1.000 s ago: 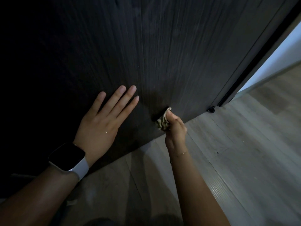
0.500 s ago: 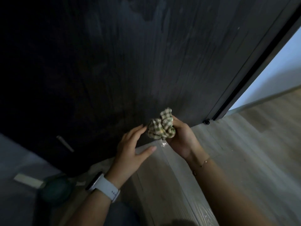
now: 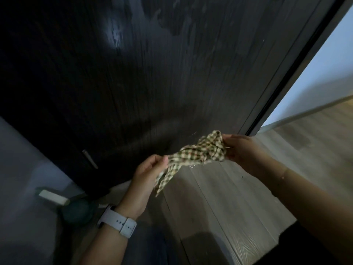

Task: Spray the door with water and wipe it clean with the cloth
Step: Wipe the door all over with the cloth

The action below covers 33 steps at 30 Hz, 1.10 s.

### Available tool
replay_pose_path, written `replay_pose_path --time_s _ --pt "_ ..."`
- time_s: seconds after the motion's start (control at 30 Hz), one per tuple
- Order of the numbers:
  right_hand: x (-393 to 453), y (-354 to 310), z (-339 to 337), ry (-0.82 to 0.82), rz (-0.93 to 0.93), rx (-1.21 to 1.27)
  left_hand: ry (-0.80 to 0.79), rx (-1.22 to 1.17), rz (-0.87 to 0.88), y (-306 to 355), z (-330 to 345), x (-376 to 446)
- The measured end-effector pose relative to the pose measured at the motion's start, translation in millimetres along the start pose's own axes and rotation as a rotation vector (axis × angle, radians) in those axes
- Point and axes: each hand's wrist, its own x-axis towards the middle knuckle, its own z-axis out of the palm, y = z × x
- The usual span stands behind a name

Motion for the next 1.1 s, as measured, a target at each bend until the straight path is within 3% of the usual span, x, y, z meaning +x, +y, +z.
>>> replay_pose_path --time_s 0.2,0.3,0.47,0.57,0.63,0.77,0.87,1.0,1.1 --pt "11.8 8.4 8.9 0.215 0.108 -0.102 0.123 -0.156 -0.072 16.6 3.4 7.5" --pt "15.1 4.6 13.2 0.066 0.098 -0.151 0.196 -0.174 -0.099 25.6 3.0 17.9" --pt "15.0 0.4 18.9 -0.364 0.118 -0.351 0.392 -0.236 -0.272 22.1 -17.4 43.1" --pt "24.2 4.6 23.6 -0.352 0.143 -0.436 0.453 -0.321 -0.489 7.0 -25.1 48.1" --pt "30.1 9.6 25.1 -0.281 0.092 -0.526 0.481 -0.33 -0.542 -5.3 -28.3 45.8" --pt "27.5 12.9 28.5 -0.342 -0.156 -0.758 0.404 -0.235 -0.426 -19.5 -33.5 36.4" --pt "22.0 11.3 28.8 -0.439 -0.306 -0.777 0.339 -0.107 -0.315 -19.5 -37.2 28.2" --pt "16.2 13.7 25.4 -0.579 -0.303 -0.658 0.121 0.208 -0.245 -8.5 -31.8 24.9" --pt "11.3 16.5 28.3 -0.682 -0.238 -0.587 0.098 0.403 -0.148 -2.4 -27.2 30.1"
